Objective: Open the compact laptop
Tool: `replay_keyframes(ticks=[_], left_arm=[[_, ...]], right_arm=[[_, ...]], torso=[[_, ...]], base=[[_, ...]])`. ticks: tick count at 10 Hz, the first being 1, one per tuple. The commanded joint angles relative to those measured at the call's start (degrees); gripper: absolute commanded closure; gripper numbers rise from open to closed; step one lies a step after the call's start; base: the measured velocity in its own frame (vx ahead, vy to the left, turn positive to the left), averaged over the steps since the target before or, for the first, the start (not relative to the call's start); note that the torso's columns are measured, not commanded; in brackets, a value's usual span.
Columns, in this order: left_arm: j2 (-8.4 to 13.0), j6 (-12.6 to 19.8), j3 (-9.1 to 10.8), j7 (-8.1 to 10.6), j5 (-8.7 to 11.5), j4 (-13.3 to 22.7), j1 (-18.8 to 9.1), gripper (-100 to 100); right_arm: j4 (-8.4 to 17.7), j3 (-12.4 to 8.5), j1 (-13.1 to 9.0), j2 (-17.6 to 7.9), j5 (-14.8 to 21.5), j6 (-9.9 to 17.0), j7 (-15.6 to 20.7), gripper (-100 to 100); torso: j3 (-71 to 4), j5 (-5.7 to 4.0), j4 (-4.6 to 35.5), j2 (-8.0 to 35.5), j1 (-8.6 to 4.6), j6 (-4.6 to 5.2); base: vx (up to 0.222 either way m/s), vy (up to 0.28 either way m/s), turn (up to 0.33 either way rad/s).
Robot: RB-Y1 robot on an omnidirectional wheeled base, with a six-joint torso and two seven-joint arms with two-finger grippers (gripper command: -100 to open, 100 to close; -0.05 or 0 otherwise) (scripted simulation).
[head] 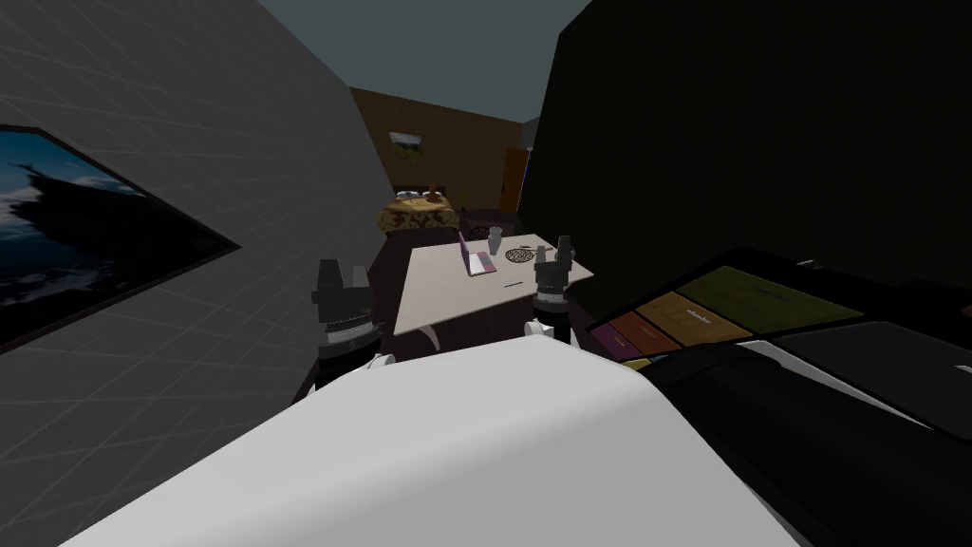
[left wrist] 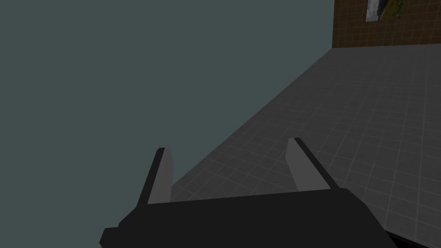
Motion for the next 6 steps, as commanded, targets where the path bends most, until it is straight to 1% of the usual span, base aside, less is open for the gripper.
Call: replay_keyframes(ticks=[1, 3, 6], left_arm=[[0.00, 0.00, 0.00, 0.00, 0.00, 0.00, 0.00, 0], [0.00, 0.00, 0.00, 0.00, 0.00, -0.01, 0.00, 0], [0.00, 0.00, 0.00, 0.00, 0.00, -0.01, 0.00, 0]], right_arm=[[0.00, 0.00, 0.00, 0.00, 0.00, 0.00, 0.00, 0], [-0.01, 0.00, 0.00, 0.00, 0.00, 0.00, 0.00, 0], [-0.01, 0.00, 0.00, 0.00, 0.00, 0.00, 0.00, 0]], torso=[[-4.67, 0.00, 2.35, 2.32, 0.00, 0.00], [-20.14, 0.00, 10.06, 10.03, 0.00, 0.00], [-45.36, 0.00, 22.68, 22.69, 0.00, 0.00]], base=[[0.000, 0.000, 0.000], [0.000, 0.000, 0.000], [0.000, 0.000, 0.000]])
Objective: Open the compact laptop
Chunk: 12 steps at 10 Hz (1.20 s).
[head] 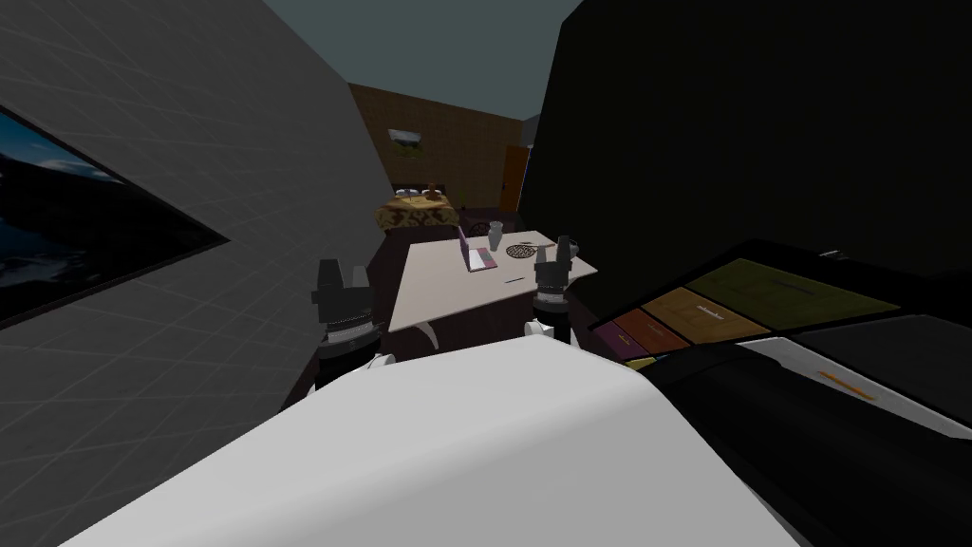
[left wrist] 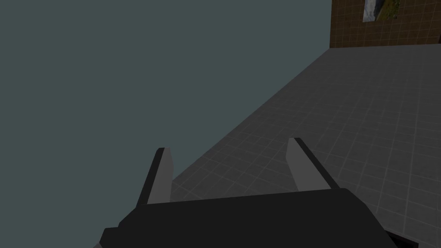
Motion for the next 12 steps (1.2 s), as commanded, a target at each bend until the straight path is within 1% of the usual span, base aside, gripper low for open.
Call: replay_keyframes(ticks=[1, 3, 4, 5, 6, 8, 9, 12], left_arm=[[0.00, 0.00, 0.00, 0.00, 0.00, 0.00, 0.00, 0], [0.00, 0.00, 0.00, 0.00, 0.00, 0.00, 0.00, 0], [0.00, 0.00, 0.00, 0.00, 0.00, 0.00, 0.00, 0], [0.00, 0.00, 0.00, 0.00, 0.00, 0.02, 0.00, 0], [0.00, 0.01, 0.00, 0.00, 0.00, 0.02, 0.00, 0], [0.00, 0.01, 0.00, 0.00, 0.00, 0.03, 0.01, 0], [0.00, 0.01, 0.00, 0.00, 0.00, 0.03, 0.01, 0], [0.00, 0.01, 0.00, 0.00, 0.00, 0.03, 0.00, 0]], right_arm=[[0.00, 0.00, 0.00, 0.00, 0.00, 0.00, 0.00, 0], [0.00, 0.00, 0.00, 0.00, 0.00, 0.00, 0.00, 0], [0.73, 0.04, -0.46, -2.36, 0.29, 0.66, 0.45, -100], [1.47, 0.08, -0.93, -4.13, 0.58, 1.33, 0.90, -100], [2.44, 0.13, -1.53, -5.83, 0.96, 2.22, 1.51, -100], [4.95, 0.24, -3.11, -9.21, 1.98, 4.59, 3.13, -100], [4.95, 0.24, -3.11, -9.72, 1.98, 4.59, 3.13, -100], [9.81, 0.45, -6.24, -14.92, 4.07, 9.42, 6.49, -100]], torso=[[-8.45, 0.00, 4.23, 4.24, 0.00, 0.00], [-25.37, 0.00, 12.69, 12.70, 0.00, 0.00], [-33.83, 0.00, 16.92, 16.93, 0.00, 0.00], [-37.78, 0.00, 18.80, 18.85, 0.01, 0.00], [-38.90, 0.01, 19.36, 19.38, 0.03, -0.01], [-39.21, 0.01, 19.57, 19.56, 0.02, 0.00], [-39.21, 0.00, 19.60, 19.59, 0.01, 0.00], [-39.21, 0.00, 19.60, 19.58, 0.00, -0.01]], base=[[0.000, 0.000, 0.000], [0.000, 0.000, 0.000], [0.007, 0.006, 0.021], [0.004, 0.014, 0.038], [0.006, 0.018, 0.039], [0.004, 0.022, 0.049], [0.003, 0.013, 0.022], [0.006, 0.017, 0.063]])
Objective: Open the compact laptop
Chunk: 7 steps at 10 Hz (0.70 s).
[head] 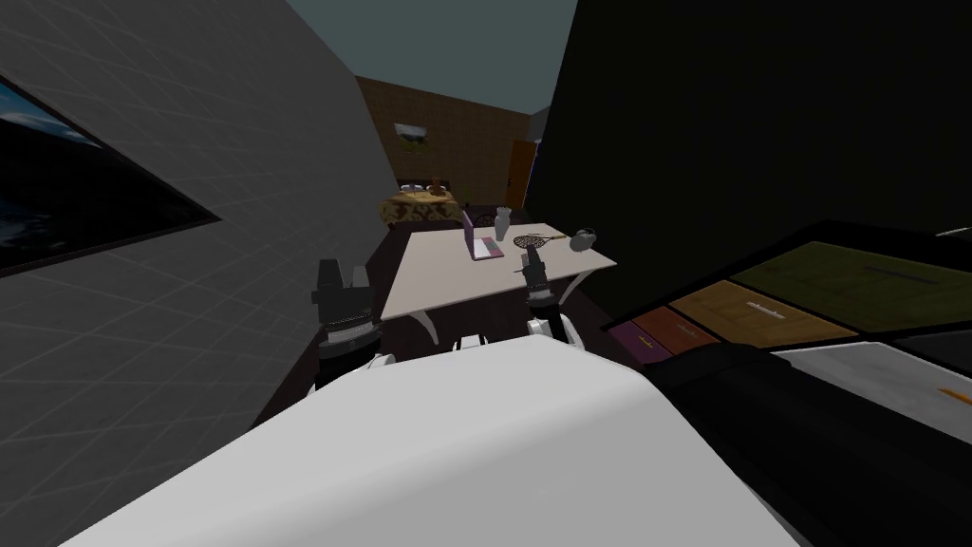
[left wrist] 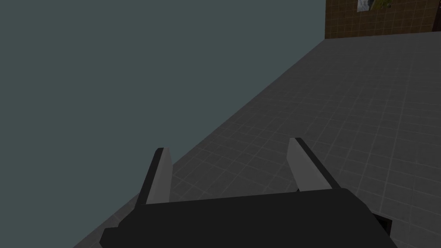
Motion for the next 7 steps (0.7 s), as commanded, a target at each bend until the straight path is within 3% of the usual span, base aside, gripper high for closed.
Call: replay_keyframes(ticks=[1, 3, 4, 5, 6, 7], left_arm=[[0.00, 0.00, 0.00, 0.00, 0.00, 0.00, 0.00, 0], [0.00, 0.00, 0.00, 0.00, 0.00, 0.00, 0.00, 0], [0.00, 0.00, 0.00, 0.00, 0.00, 0.00, 0.00, 0], [0.00, 0.00, 0.00, 0.00, 0.00, 0.00, 0.00, 0], [0.00, 0.00, 0.00, 0.00, 0.00, 0.00, 0.00, 0], [0.00, 0.00, 0.00, 0.00, 0.00, 0.00, 0.00, 0]], right_arm=[[4.03, 0.16, -2.17, -4.96, 1.90, 4.20, 3.19, -100], [7.47, 0.32, -4.76, -8.83, 3.68, 7.99, 6.07, -100], [7.95, 0.32, -4.76, -9.02, 3.68, 8.68, 6.07, -100], [10.00, 0.41, -6.13, -10.93, 4.63, 10.57, 7.60, -100], [10.00, 0.41, -6.13, -10.93, 4.63, 10.83, 7.60, -100], [12.09, 0.49, -7.55, -12.82, 5.62, 12.82, 9.17, -100]], torso=[[0.00, 0.00, 0.00, 0.00, 0.00, 0.02], [0.01, 0.00, 0.00, 0.01, 0.00, 0.01], [0.01, 0.01, 0.00, 0.02, 0.02, 0.01], [0.02, 0.00, 0.01, 0.04, -0.01, 0.03], [0.02, -0.01, 0.01, 0.03, -0.02, 0.00], [0.02, -0.01, 0.01, 0.03, -0.03, 0.02]], base=[[0.007, 0.019, 0.085], [0.006, 0.022, 0.094], [0.006, 0.017, 0.026], [0.000, 0.017, 0.066], [0.000, 0.010, 0.034], [0.002, 0.013, 0.058]])
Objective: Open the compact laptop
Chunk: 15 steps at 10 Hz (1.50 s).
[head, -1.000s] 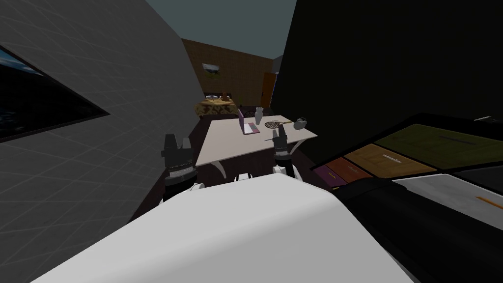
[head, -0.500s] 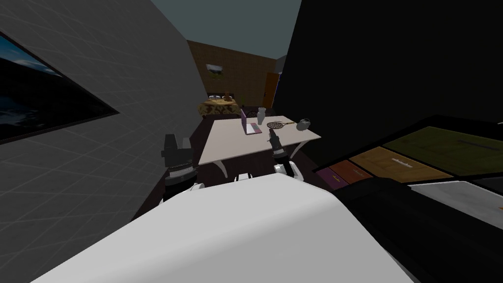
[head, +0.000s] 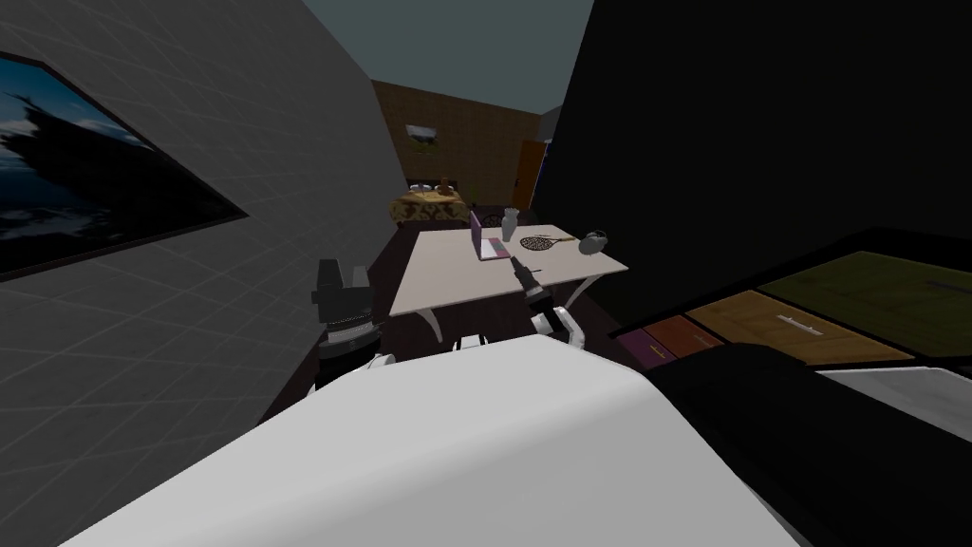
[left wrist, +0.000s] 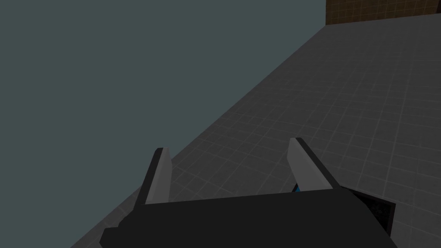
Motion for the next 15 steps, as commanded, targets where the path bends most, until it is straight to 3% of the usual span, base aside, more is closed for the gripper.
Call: replay_keyframes(ticks=[1, 4, 5, 7, 10, 11, 12, 15], left_arm=[[0.00, 0.00, 0.00, 0.00, 0.00, 0.00, 0.00, 0], [0.00, 0.00, 0.00, 0.00, 0.00, 0.00, 0.00, 0], [0.00, 0.00, 0.00, 0.00, 0.00, 0.00, 0.00, 0], [0.00, 0.00, 0.00, 0.00, 0.00, 0.00, 0.00, 0], [0.00, 0.00, 0.00, 0.00, 0.00, 0.00, 0.00, 0], [0.00, 0.00, 0.00, 0.00, 0.00, 0.00, 0.00, 0], [0.00, 0.00, 0.00, 0.00, 0.00, 0.00, 0.00, 0], [0.00, 0.00, -0.01, 0.00, 0.00, 0.00, 0.00, 0]], right_arm=[[1.96, 0.07, -1.58, -2.33, 1.09, 3.08, 1.70, -100], [6.24, 0.26, -4.52, -6.04, 3.13, 7.51, 4.89, -100], [6.24, 0.26, -4.52, -6.04, 3.13, 7.51, 4.89, -100], [9.83, 0.47, -7.56, -9.64, 5.23, 11.55, 8.06, -100], [12.73, 0.59, -9.11, -11.40, 6.28, 13.96, 9.60, -100], [14.33, 0.72, -10.68, -13.09, 7.34, 15.98, 11.10, -100], [14.88, 0.72, -10.68, -13.09, 7.34, 15.98, 11.10, -100], [20.44, 1.17, -15.40, -17.79, 10.46, 21.18, 15.27, -100]], torso=[[-0.01, 0.00, -0.01, -0.02, 0.01, -0.02], [-0.01, 0.01, -0.01, -0.02, 0.03, -0.01], [-0.01, 0.01, -0.01, -0.01, 0.04, -0.02], [-0.02, 0.01, -0.01, -0.03, 0.05, -0.03], [-0.01, 0.01, 0.00, -0.01, 0.03, -0.02], [0.00, 0.00, 0.00, 0.00, 0.00, 0.00], [-0.01, 0.01, -0.01, -0.03, 0.05, -0.03], [-0.03, 0.03, -0.01, -0.05, 0.11, -0.02]], base=[[0.003, 0.010, 0.038], [0.003, 0.016, 0.061], [0.001, 0.017, 0.036], [0.003, 0.031, 0.098], [0.004, 0.029, 0.055], [0.005, 0.039, 0.092], [0.007, 0.032, 0.040], [0.017, 0.063, 0.120]])
